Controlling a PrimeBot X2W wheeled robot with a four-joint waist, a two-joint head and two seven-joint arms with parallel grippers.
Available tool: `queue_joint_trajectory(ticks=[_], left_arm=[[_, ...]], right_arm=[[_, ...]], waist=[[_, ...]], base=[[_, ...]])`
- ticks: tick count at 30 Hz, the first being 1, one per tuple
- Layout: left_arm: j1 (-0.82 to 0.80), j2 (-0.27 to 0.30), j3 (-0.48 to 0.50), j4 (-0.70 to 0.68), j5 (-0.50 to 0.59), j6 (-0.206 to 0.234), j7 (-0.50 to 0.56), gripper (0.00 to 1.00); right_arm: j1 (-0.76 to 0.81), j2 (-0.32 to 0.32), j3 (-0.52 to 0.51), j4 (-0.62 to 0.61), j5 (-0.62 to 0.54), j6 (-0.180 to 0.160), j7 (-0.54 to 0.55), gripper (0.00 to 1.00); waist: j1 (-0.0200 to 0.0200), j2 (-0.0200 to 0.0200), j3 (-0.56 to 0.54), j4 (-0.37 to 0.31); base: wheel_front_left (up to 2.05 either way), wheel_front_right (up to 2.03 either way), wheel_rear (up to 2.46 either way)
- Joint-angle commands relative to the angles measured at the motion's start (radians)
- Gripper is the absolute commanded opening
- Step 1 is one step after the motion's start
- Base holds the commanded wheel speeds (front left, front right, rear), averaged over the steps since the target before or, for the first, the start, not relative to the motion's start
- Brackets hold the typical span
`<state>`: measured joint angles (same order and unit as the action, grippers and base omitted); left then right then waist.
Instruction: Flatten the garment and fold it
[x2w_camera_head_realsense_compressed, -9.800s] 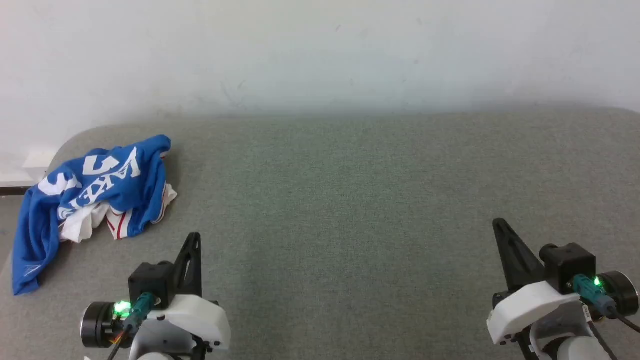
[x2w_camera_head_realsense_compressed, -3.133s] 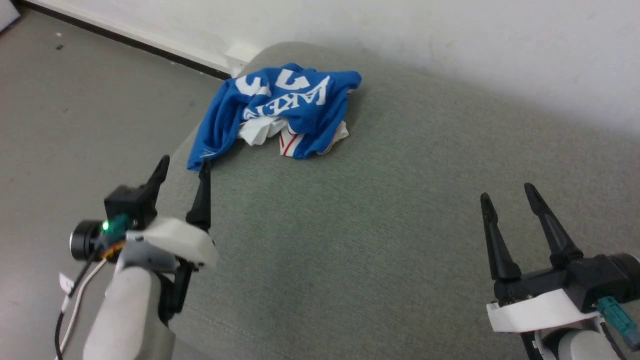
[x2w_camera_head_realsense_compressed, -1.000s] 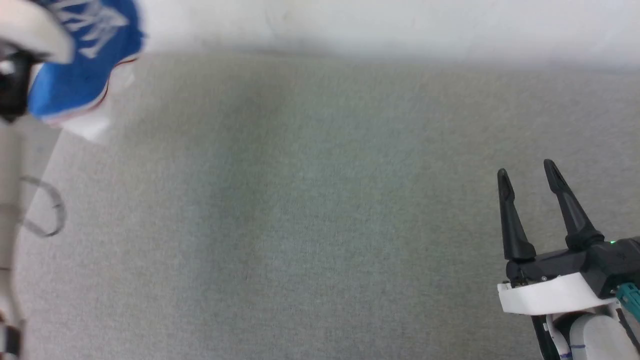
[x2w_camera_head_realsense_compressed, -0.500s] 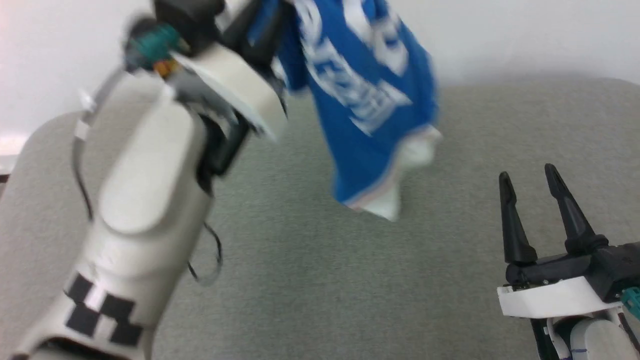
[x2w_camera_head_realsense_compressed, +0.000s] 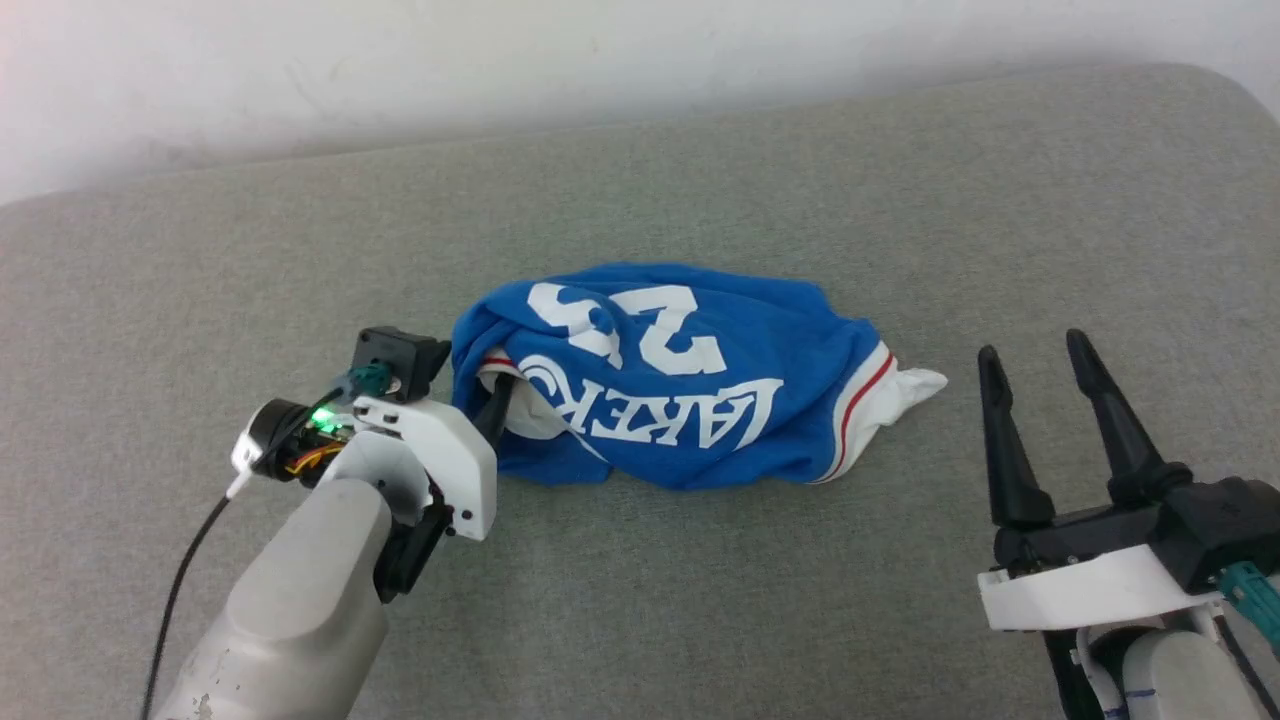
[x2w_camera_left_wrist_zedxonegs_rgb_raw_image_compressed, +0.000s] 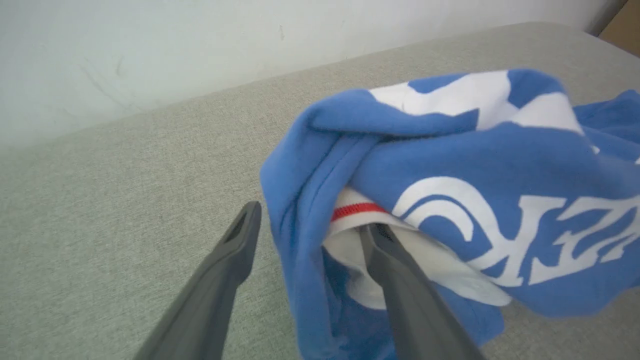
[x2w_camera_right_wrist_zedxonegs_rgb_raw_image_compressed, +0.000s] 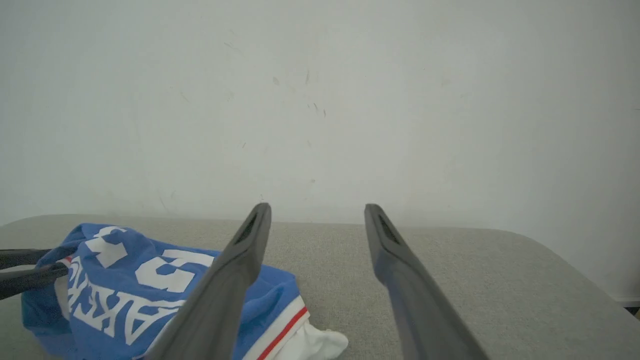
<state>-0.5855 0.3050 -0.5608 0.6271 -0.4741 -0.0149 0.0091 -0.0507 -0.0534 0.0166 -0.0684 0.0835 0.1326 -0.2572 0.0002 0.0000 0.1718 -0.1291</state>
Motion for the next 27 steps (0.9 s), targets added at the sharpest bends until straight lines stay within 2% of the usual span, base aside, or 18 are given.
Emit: queue_joint_trajectory(ticks=[1,6,9,11,14,19,23,27], left_arm=[[0.004,-0.006,0.006,0.011,0.001,0.010,-0.036,1.00],[0.008,-0.021,0.047,0.019,0.004,0.049,-0.211,1.00],[0.034,-0.019,0.083,-0.029,0.013,0.086,-0.260,1.00],[0.070,-0.011,0.111,-0.090,0.029,0.113,-0.269,1.00],[0.157,0.001,0.173,-0.267,0.079,0.152,-0.270,1.00],[0.370,-0.013,0.233,-0.523,0.162,0.172,-0.271,1.00],[0.524,-0.046,0.247,-0.641,0.226,0.200,-0.271,1.00],[0.633,-0.082,0.250,-0.687,0.275,0.213,-0.271,1.00]], right_arm=[[-0.009,0.003,0.006,0.009,0.000,-0.002,-0.005,1.00],[0.011,0.003,0.006,0.040,-0.016,-0.002,-0.005,1.00],[0.034,0.003,0.000,0.053,-0.023,-0.002,-0.005,1.00],[0.052,0.003,-0.004,0.062,-0.026,-0.002,-0.005,1.00],[0.079,0.003,-0.007,0.074,-0.027,-0.002,-0.005,1.00],[0.119,0.003,-0.009,0.109,-0.026,-0.002,-0.005,1.00],[0.144,0.003,-0.006,0.130,-0.023,-0.002,-0.004,1.00],[0.157,0.003,-0.004,0.145,-0.021,-0.002,-0.002,1.00]], waist=[[-0.0002,0.0000,0.000,0.018],[-0.0002,0.0000,-0.054,0.073],[-0.0002,0.0000,-0.099,0.109],[-0.0002,0.0000,-0.126,0.129],[-0.0002,0.0000,-0.158,0.155],[-0.0002,0.0000,-0.196,0.185],[-0.0002,0.0000,-0.213,0.202],[-0.0002,0.0000,-0.220,0.214]], base=[[0.00,0.00,0.00],[0.00,0.00,0.00],[0.00,0.00,0.00],[0.00,0.00,0.00],[0.00,0.00,0.00],[0.00,0.00,0.00],[0.00,0.00,0.00],[0.00,0.00,0.00]])
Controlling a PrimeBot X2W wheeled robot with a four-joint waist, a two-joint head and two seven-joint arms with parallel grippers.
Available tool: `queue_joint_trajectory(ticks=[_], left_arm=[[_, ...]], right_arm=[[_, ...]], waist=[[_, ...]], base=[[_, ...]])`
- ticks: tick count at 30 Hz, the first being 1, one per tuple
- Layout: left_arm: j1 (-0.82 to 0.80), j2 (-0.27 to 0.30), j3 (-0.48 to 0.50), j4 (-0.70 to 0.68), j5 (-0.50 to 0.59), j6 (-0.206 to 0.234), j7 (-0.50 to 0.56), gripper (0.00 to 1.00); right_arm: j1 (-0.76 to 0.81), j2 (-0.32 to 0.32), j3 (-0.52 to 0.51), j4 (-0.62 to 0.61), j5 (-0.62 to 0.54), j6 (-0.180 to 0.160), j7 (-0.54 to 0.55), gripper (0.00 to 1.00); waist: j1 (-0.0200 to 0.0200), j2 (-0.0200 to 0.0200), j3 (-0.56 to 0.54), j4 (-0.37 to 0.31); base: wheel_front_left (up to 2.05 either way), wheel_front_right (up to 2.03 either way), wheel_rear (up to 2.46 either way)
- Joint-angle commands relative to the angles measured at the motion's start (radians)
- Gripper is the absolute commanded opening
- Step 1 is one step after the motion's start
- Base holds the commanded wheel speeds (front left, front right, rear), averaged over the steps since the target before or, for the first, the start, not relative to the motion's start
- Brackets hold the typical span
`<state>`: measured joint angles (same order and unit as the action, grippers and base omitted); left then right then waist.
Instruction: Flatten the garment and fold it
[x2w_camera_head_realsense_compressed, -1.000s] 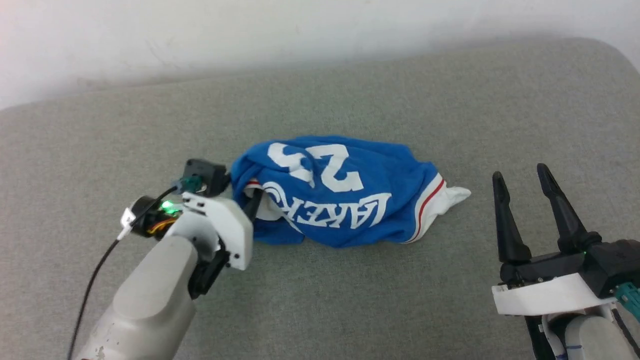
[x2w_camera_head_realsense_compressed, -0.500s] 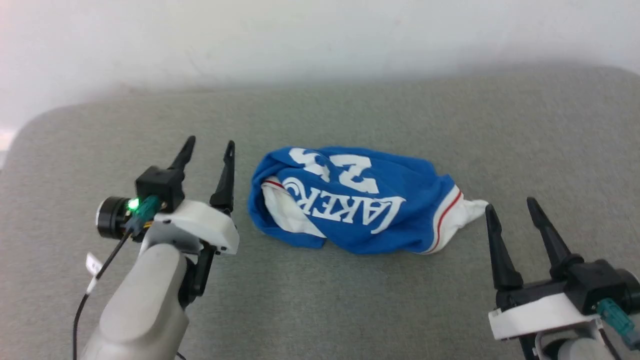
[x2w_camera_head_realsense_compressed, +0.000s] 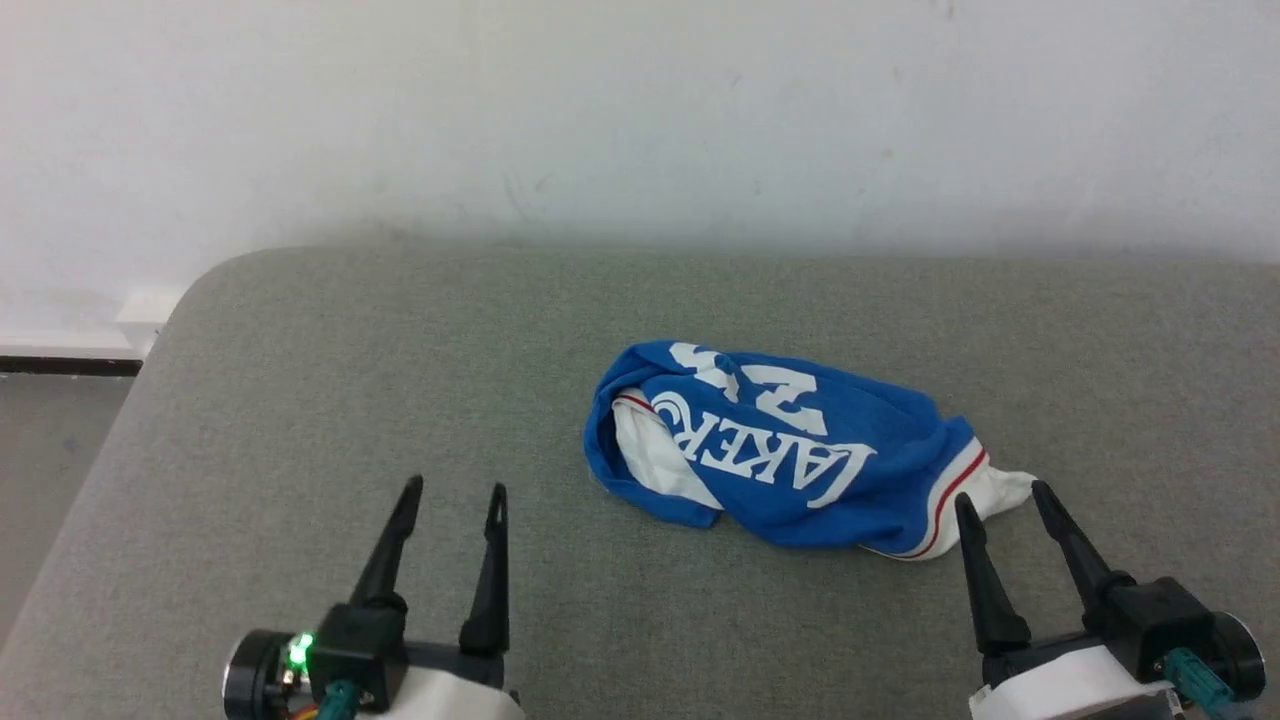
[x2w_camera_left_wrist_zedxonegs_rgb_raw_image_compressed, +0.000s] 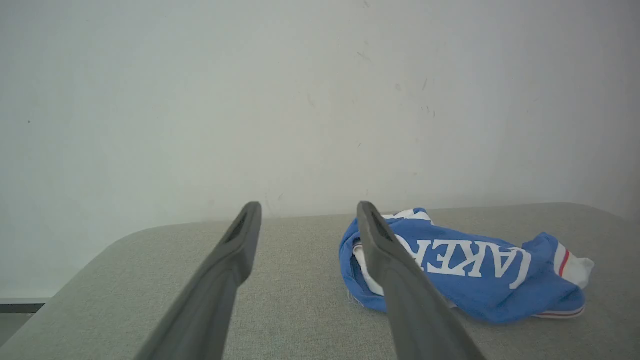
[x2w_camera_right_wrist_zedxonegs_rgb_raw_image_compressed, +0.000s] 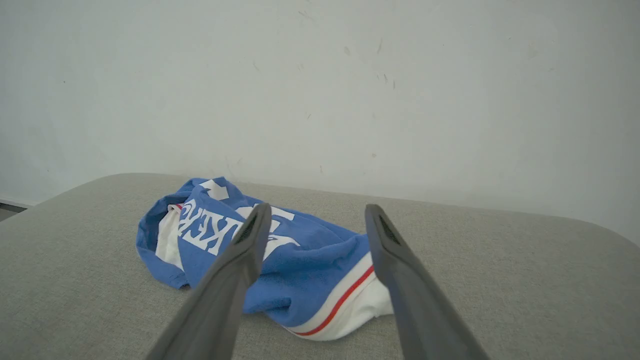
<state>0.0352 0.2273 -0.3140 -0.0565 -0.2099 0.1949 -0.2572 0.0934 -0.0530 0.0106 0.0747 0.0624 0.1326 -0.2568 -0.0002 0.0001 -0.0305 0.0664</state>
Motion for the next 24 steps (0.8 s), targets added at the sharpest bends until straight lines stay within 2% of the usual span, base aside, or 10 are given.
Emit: queue_joint_trajectory(ticks=[1,5,9,17,20,24], left_arm=[[0.031,-0.011,0.002,-0.005,0.021,0.003,-0.004,1.00],[0.062,-0.040,0.011,-0.015,0.043,-0.009,-0.004,1.00],[0.049,-0.059,0.016,-0.006,0.058,-0.036,-0.004,1.00],[-0.011,-0.105,0.017,0.028,0.075,-0.079,-0.004,1.00],[-0.021,-0.123,0.016,0.038,0.077,-0.089,-0.004,1.00],[-0.029,-0.141,0.014,0.055,0.079,-0.101,-0.004,1.00]], right_arm=[[0.015,0.003,0.004,0.006,0.000,-0.002,-0.001,1.00],[0.017,0.003,0.008,0.012,-0.006,-0.002,0.015,1.00],[0.002,-0.006,0.051,0.020,-0.044,-0.002,0.132,1.00],[-0.141,-0.137,0.128,0.110,-0.018,-0.002,0.493,1.00],[-0.199,-0.176,0.140,0.171,0.006,-0.002,0.574,1.00],[-0.246,-0.210,0.167,0.249,0.030,-0.002,0.627,1.00]], waist=[[0.0002,-0.0001,-0.018,0.021],[0.0002,-0.0001,-0.016,0.031],[0.0002,-0.0001,0.003,0.053],[0.0002,-0.0001,0.068,0.133],[0.0002,-0.0001,0.089,0.159],[0.0002,-0.0001,0.109,0.181]], base=[[0.00,0.00,0.00],[0.00,0.00,0.00],[0.00,0.00,0.00],[0.00,0.00,0.00],[0.00,0.00,0.00],[0.00,0.00,0.00]])
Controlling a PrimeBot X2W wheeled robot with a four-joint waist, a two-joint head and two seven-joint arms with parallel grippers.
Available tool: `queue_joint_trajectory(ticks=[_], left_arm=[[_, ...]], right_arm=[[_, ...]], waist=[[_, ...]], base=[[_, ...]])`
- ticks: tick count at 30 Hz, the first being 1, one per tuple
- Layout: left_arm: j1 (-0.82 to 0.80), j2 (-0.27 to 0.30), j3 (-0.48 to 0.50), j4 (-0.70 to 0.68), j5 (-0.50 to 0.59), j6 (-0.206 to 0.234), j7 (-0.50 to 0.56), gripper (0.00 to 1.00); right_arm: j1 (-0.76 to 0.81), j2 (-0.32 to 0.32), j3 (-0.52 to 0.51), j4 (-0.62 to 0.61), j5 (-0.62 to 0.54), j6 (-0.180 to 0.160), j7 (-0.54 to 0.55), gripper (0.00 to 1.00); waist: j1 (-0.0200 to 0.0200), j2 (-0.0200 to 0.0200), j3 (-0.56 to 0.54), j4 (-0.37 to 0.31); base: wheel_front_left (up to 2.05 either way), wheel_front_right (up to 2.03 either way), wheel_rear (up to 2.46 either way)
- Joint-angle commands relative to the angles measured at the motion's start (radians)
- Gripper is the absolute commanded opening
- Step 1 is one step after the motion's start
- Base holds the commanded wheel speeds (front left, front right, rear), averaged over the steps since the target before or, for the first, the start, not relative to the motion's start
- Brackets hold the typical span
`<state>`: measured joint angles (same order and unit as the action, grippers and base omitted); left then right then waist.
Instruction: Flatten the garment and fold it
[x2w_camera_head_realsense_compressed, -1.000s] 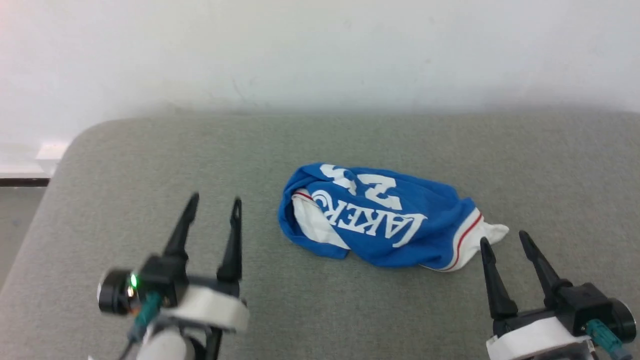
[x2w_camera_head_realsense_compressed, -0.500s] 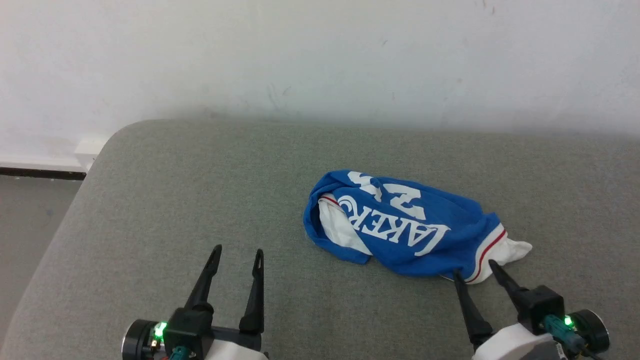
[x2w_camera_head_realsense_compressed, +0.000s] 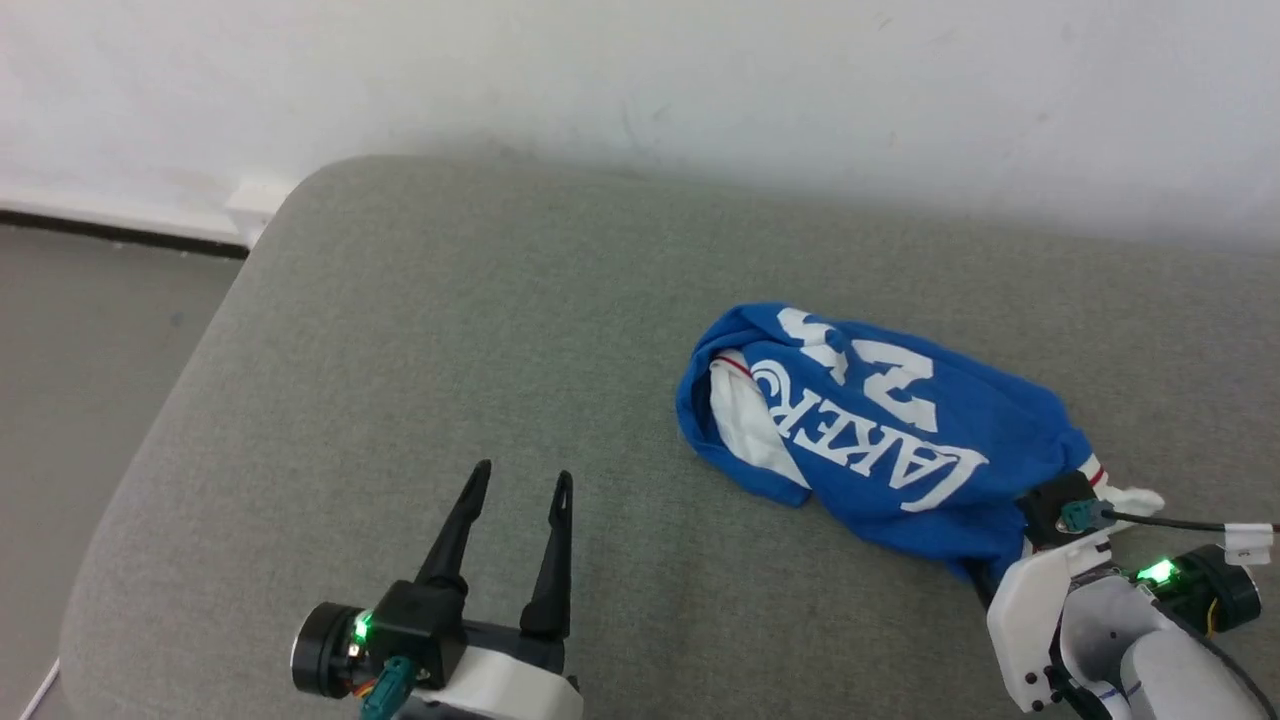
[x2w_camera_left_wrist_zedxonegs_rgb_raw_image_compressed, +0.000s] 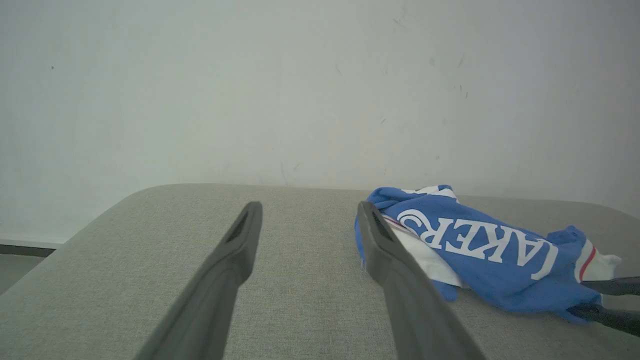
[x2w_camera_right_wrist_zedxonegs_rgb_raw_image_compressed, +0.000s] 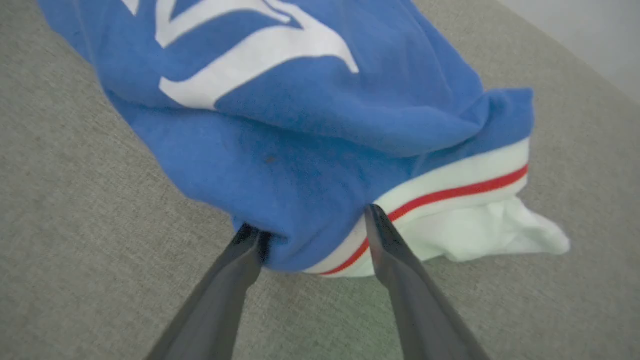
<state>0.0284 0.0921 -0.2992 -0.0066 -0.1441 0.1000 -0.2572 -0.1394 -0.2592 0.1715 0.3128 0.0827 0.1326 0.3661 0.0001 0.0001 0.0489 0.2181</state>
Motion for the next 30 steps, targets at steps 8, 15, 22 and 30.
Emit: queue_joint_trajectory(ticks=[8,15,22,30], left_arm=[[-0.023,-0.023,0.019,0.032,0.014,-0.020,-0.005,1.00],[-0.011,-0.029,0.036,0.054,0.017,-0.035,-0.005,1.00],[-0.012,-0.035,0.035,0.061,0.017,-0.045,-0.005,1.00],[-0.025,-0.039,0.013,0.105,0.010,-0.066,-0.005,1.00]], right_arm=[[-0.010,-0.047,0.031,0.050,0.075,-0.002,0.017,0.00],[0.108,-0.148,-0.061,-0.154,0.216,-0.002,0.116,0.00],[0.237,-0.197,-0.227,-0.307,0.258,-0.002,0.256,0.00],[0.229,-0.083,-0.238,-0.375,0.216,-0.002,0.125,1.00]], waist=[[-0.0001,-0.0001,0.016,-0.017],[-0.0001,-0.0001,-0.033,-0.104],[-0.0001,-0.0001,-0.043,-0.144],[-0.0001,-0.0001,-0.022,-0.166]], base=[[0.00,0.00,0.00],[0.00,0.00,0.00],[0.00,0.00,0.00],[0.00,0.00,0.00]])
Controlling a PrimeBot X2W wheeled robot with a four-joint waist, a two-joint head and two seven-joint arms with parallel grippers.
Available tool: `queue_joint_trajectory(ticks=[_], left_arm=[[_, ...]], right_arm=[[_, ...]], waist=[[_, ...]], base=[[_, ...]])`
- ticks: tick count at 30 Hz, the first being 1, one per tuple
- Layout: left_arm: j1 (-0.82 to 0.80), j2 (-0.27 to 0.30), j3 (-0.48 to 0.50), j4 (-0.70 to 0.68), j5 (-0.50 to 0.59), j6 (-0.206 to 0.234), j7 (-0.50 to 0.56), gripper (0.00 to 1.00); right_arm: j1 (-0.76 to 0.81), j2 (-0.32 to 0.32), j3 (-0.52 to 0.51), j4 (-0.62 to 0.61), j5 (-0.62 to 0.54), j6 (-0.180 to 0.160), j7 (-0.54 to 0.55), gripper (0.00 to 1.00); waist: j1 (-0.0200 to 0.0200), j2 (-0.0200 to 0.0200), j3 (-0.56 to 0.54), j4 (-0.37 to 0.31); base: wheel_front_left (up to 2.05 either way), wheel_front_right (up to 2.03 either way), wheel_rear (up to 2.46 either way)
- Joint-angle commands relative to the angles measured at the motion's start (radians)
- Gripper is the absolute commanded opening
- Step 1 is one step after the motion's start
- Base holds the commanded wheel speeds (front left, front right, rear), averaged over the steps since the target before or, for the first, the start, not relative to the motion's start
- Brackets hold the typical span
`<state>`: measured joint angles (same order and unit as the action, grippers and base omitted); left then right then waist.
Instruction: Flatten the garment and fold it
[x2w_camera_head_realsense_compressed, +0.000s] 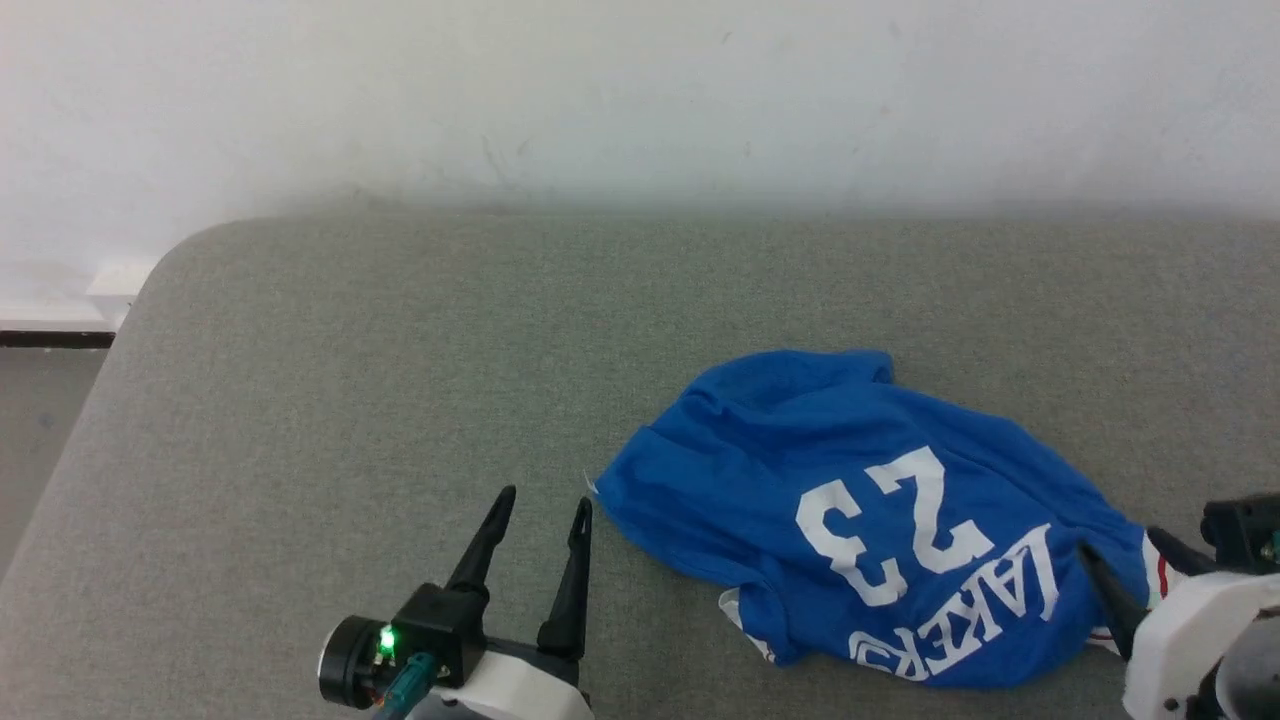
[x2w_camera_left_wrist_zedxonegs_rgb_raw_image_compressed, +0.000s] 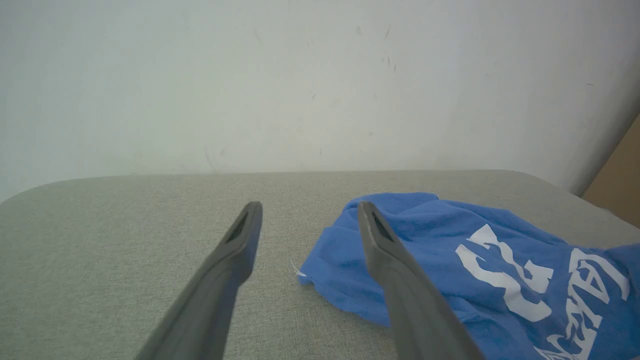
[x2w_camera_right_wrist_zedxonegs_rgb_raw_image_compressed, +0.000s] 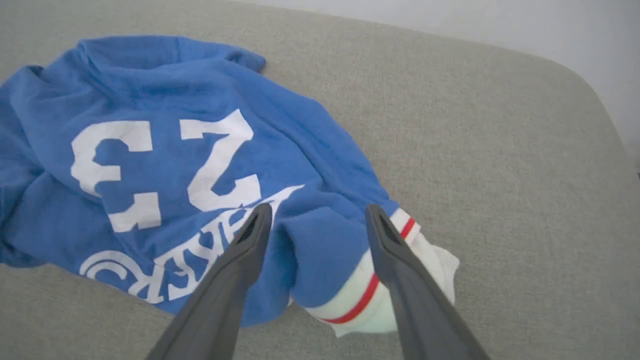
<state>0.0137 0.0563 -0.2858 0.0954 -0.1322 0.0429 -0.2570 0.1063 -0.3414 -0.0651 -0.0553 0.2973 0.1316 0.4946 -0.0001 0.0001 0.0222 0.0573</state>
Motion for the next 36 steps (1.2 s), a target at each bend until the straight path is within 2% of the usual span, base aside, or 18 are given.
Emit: queue_joint_trajectory(ticks=[1,5,9,12,15,19,23,25,26,27,31,36], left_arm=[[-0.011,-0.003,-0.003,0.014,-0.011,-0.012,-0.005,1.00],[-0.026,-0.005,-0.038,0.091,-0.061,-0.039,0.042,1.00],[-0.089,-0.005,-0.071,0.150,-0.075,-0.053,0.185,1.00],[-0.152,0.002,-0.085,0.180,-0.071,-0.060,0.297,1.00],[-0.221,0.024,-0.103,0.213,-0.044,-0.059,0.427,1.00],[-0.312,0.067,-0.107,0.254,0.005,-0.041,0.521,1.00],[-0.363,0.097,-0.116,0.304,0.026,-0.049,0.581,1.00],[-0.374,0.109,-0.132,0.337,0.028,-0.072,0.617,1.00],[-0.375,0.111,-0.138,0.351,0.020,-0.090,0.636,0.88],[-0.378,0.115,-0.145,0.359,0.008,-0.110,0.646,0.00],[-0.416,0.144,-0.109,0.329,-0.049,-0.140,0.578,0.00],[-0.546,0.223,-0.016,0.277,-0.059,-0.128,0.453,0.00]], right_arm=[[-0.026,0.012,0.007,-0.023,0.003,-0.001,-0.037,1.00],[-0.046,0.070,0.030,-0.107,0.023,-0.001,-0.177,1.00],[-0.045,0.122,0.027,-0.157,-0.007,-0.001,-0.299,1.00],[-0.049,0.164,0.010,-0.148,-0.037,-0.001,-0.371,1.00],[-0.055,0.189,-0.005,-0.116,-0.095,-0.001,-0.406,1.00],[-0.072,0.203,0.002,-0.081,-0.125,-0.001,-0.442,1.00],[-0.090,0.219,0.011,-0.062,-0.130,-0.001,-0.469,1.00],[-0.099,0.224,0.016,-0.052,-0.134,-0.001,-0.478,1.00],[-0.102,0.226,0.019,-0.048,-0.136,-0.001,-0.482,1.00],[-0.107,0.228,0.023,-0.044,-0.137,-0.001,-0.485,1.00],[-0.125,0.229,0.031,-0.037,-0.142,-0.001,-0.499,1.00],[-0.136,0.228,0.032,-0.039,-0.145,-0.001,-0.504,1.00]], waist=[[0.0001,-0.0001,0.009,-0.010],[0.0001,-0.0001,0.028,-0.032],[0.0001,-0.0001,0.064,-0.058],[0.0001,-0.0001,0.094,-0.084],[0.0001,-0.0001,0.129,-0.108],[0.0001,-0.0001,0.165,-0.138],[0.0001,-0.0001,0.191,-0.159],[0.0001,-0.0001,0.199,-0.164],[0.0001,-0.0001,0.201,-0.166],[0.0001,-0.0001,0.203,-0.168],[0.0001,-0.0001,0.203,-0.177],[0.0001,-0.0001,0.198,-0.189]], base=[[0.00,0.00,0.00],[0.00,0.00,0.00],[0.00,0.00,0.00],[0.00,0.00,0.00],[0.00,0.00,0.00],[0.00,0.00,0.00],[0.00,0.00,0.00],[0.00,0.00,0.00],[0.00,0.00,0.00],[0.00,0.00,0.00],[0.00,0.00,0.00],[0.00,0.00,0.00]])
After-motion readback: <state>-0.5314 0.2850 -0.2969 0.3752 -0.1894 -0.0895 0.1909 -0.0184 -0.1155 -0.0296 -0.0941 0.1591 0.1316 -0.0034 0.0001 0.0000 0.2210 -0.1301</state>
